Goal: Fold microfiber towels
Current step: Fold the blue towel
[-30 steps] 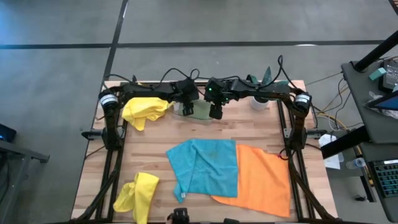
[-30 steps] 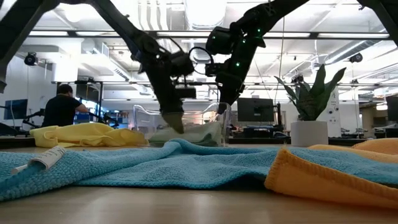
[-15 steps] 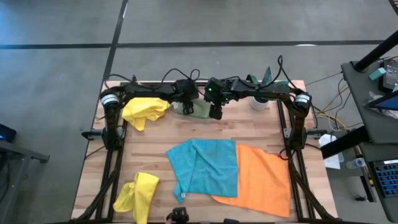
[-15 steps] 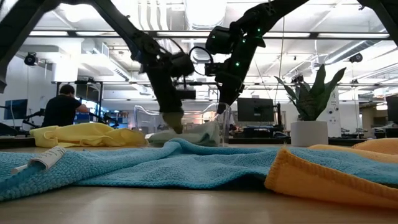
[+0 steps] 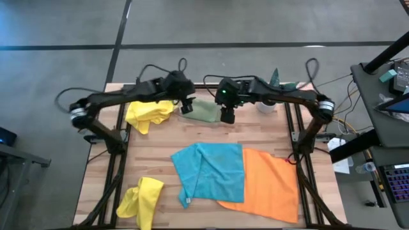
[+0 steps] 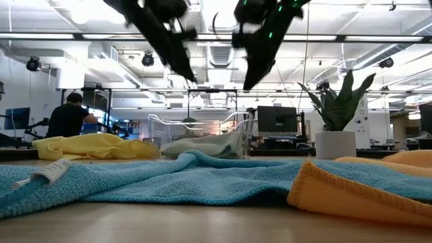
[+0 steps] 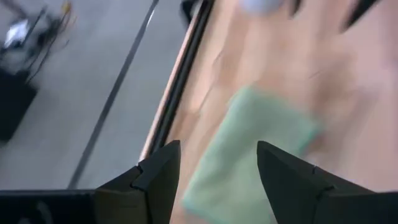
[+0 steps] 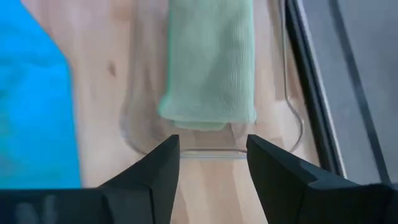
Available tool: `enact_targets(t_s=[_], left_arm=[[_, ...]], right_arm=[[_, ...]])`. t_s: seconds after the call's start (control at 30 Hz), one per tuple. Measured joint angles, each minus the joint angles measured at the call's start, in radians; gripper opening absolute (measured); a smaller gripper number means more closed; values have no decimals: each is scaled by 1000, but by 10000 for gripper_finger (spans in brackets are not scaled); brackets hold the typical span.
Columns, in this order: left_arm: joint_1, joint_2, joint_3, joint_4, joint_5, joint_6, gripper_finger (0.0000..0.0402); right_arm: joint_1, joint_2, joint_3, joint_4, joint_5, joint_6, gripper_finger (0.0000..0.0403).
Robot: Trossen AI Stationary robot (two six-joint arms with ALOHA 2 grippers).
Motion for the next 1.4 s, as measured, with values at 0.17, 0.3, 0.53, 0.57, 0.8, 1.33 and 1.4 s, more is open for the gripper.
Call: enact_targets(t_s=[0.17, 0.3, 0.53, 0.57, 0.8, 1.33, 1.4], left_arm=[[-96, -172, -70, 37, 66, -75, 196], [-245, -281, -199, 170, 73, -117, 196], [-538, -374, -476, 641, -10, -154, 196], [-574, -371, -513, 715, -25, -154, 196], [-718, -279, -642, 910, -50, -216, 196], [-943, 126, -561, 807, -101, -518, 196], [-942, 159, -558, 768, -110, -581, 196]], right_arm=[[78, -123, -51, 5, 3, 52, 162], [197, -239, -180, 61, 3, 118, 153], [519, -446, -527, 416, 129, 284, 137], [571, -466, -578, 486, 169, 305, 135], [867, -463, -852, 996, 355, 348, 134], [1023, -50, -794, 1057, 461, 755, 126], [1024, -4, -750, 927, 434, 871, 123]])
